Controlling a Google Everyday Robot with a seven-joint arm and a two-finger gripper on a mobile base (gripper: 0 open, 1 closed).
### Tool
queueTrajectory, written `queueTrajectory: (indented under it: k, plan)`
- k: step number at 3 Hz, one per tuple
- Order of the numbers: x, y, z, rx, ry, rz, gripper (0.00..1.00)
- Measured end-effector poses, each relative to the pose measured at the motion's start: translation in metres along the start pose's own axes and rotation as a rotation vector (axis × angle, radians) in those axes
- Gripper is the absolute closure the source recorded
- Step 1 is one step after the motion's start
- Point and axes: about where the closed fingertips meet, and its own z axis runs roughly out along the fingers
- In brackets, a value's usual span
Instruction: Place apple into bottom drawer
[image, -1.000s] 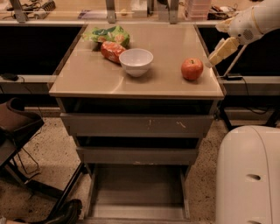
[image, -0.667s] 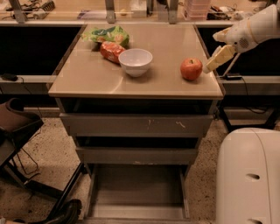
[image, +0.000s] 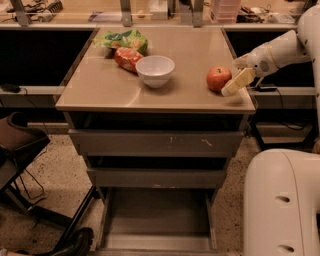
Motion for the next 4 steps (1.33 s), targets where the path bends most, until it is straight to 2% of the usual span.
queueTrajectory:
  k: [1, 2, 3, 4]
  plan:
    - [-0.005, -0.001, 0.007, 0.0, -0.003, -0.008, 0.0]
    - [-0.016, 0.002, 0.024, -0.023, 0.013, -0.039, 0.0]
    - [-0.016, 0.002, 0.025, -0.023, 0.012, -0.039, 0.19]
    - [-0.016, 0.002, 0.025, -0.023, 0.012, -0.039, 0.42]
